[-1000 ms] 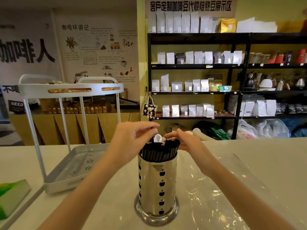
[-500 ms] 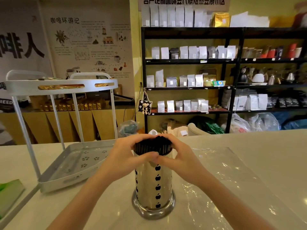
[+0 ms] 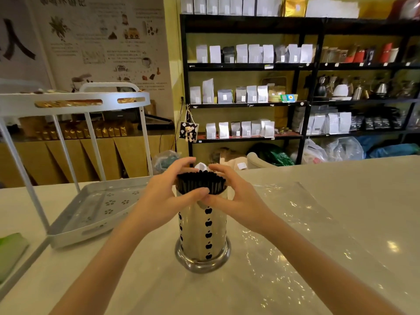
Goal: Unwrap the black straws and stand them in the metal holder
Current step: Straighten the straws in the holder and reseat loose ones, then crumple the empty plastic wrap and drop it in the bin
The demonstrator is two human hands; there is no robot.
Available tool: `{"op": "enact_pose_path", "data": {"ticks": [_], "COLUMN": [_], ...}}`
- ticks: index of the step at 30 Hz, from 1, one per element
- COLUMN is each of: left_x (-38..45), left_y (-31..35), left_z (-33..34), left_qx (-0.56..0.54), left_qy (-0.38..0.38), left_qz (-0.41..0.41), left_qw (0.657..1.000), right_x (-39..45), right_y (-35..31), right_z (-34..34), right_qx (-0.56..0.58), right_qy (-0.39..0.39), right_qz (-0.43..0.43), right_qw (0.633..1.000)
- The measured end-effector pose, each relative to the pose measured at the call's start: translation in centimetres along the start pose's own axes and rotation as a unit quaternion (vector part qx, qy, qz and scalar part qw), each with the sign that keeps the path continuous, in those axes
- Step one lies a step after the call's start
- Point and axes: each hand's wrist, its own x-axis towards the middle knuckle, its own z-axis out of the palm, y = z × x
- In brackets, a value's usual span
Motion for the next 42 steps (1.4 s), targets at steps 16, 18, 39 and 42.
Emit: {"op": "enact_pose_path", "data": {"ticks": [16,18,39,42], "left_x": [-1.3,-1.1,0.2,0.4], "left_y": [1.4,-0.7,-1.4,-1.0], "left_z": [17.0,19.0,21.3,20.2], "left_qx": [0.135,0.164,-0.192,-0.271], "left_qy": [0.004,-0.067,0.05,0.003], "left_qz": [0.085,-0.056,-0.302,-0.319], "left_qw": [0.987,0.983,0.933,0.908], "right_x": [-7.0,-8.5,-10.9,-11.9], "right_y": [10.9,13.9,15.9,15.7], "right_z": [-12.3,-12.9,-16.8,-17.8], "right_qx": [-0.184,-0.272,0.018,0.158], "right_qy": [0.135,0.141,0.243,0.309], "right_qz": [0.235,0.297,0.433,0.423], "right_qw": [0.945,0.904,0.868,0.837]}}
